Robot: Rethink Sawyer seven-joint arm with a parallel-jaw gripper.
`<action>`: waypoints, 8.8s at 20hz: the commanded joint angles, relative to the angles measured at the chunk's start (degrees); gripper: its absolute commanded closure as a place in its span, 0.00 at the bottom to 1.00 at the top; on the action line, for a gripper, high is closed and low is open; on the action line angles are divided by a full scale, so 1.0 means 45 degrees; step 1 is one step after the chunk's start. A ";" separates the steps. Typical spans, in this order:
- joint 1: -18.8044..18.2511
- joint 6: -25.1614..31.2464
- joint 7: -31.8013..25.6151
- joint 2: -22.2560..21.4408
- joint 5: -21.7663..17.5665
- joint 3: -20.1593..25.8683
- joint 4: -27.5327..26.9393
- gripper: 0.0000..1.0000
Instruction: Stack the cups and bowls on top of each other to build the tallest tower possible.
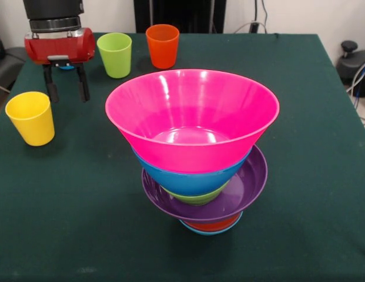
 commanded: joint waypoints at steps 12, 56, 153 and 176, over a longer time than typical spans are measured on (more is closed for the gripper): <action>0.1721 0.3056 -0.0946 0.0496 -0.2540 -0.0931 -0.1275 0.00; 0.0774 0.5715 -0.2552 0.0572 -0.2320 0.0746 -0.2994 0.00; 0.0937 0.5099 -0.1404 0.0749 -0.2731 0.0553 -0.2660 1.00; 0.1628 0.8277 -0.0509 -0.4932 0.0344 0.0309 0.0226 1.00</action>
